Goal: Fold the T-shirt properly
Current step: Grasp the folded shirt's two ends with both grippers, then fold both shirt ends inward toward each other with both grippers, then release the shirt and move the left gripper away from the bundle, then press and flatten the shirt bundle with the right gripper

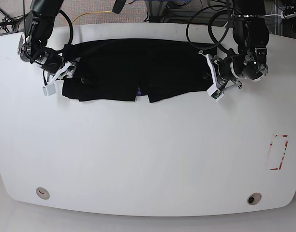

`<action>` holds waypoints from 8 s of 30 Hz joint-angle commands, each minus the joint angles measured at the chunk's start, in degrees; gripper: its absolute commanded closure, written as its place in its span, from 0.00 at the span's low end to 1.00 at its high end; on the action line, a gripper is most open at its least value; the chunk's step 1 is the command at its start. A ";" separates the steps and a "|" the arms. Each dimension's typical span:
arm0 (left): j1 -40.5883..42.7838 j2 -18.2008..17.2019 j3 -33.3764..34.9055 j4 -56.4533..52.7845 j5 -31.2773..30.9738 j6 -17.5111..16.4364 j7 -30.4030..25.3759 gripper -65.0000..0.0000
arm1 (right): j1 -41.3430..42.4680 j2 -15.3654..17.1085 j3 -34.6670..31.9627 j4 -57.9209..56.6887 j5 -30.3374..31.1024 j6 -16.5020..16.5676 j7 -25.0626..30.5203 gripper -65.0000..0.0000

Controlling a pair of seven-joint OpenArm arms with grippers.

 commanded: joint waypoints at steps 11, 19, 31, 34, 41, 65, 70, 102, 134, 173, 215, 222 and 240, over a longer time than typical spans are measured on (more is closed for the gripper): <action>-0.98 -1.36 0.11 0.15 0.93 -0.03 0.33 1.00 | -1.18 0.37 -2.23 4.68 -2.72 -2.45 -2.27 1.00; -2.12 -0.66 0.46 -0.02 4.53 -0.03 0.33 1.00 | -2.32 0.63 -2.32 18.75 -2.45 -9.39 -2.98 1.00; -11.53 4.27 3.27 -8.73 7.61 -0.03 0.25 1.00 | 1.19 0.72 -3.02 31.58 -2.19 -9.92 -7.20 1.00; -14.25 5.06 3.36 -11.19 7.69 -0.03 -0.37 1.00 | 3.57 0.72 -6.62 32.46 -2.19 -9.92 -7.46 1.00; -18.21 7.70 4.50 -19.10 7.69 1.42 -4.15 1.00 | 8.49 -0.60 -13.57 32.37 -2.28 -9.92 -7.02 1.00; -20.06 10.33 6.52 -22.88 7.52 1.42 -5.91 1.00 | 18.51 -16.69 -27.90 27.28 -33.75 -10.45 -5.88 0.46; -20.06 10.25 6.52 -22.88 7.52 1.24 -5.91 1.00 | 18.51 -18.71 -27.99 27.28 -39.99 -10.36 -5.17 0.11; -20.67 9.98 6.26 -22.79 -0.74 0.98 -8.55 1.00 | 21.32 -15.46 -13.31 27.28 -13.62 -9.74 -5.00 0.15; -19.09 -7.60 -4.11 -12.51 -13.49 0.89 -8.37 0.98 | 11.92 -10.27 -20.43 21.74 -8.96 -2.36 -4.82 0.23; -13.20 -12.08 -6.75 -11.72 -13.49 0.89 -8.46 0.98 | 21.41 -17.13 -44.95 21.91 -39.99 -2.01 3.44 0.14; -10.83 -12.17 -6.49 -10.66 -13.23 0.89 -8.46 0.98 | 25.02 -18.45 -37.31 22.09 -46.23 -2.09 9.16 1.00; -9.51 -12.17 -6.40 -10.66 -13.32 0.89 -8.46 0.98 | 26.33 -20.64 -37.39 21.47 -46.32 -2.09 9.07 1.00; -8.72 -12.00 -5.96 -10.57 -13.40 0.89 -8.63 0.98 | 33.28 -25.57 -37.57 -7.01 -46.32 -2.45 22.78 0.24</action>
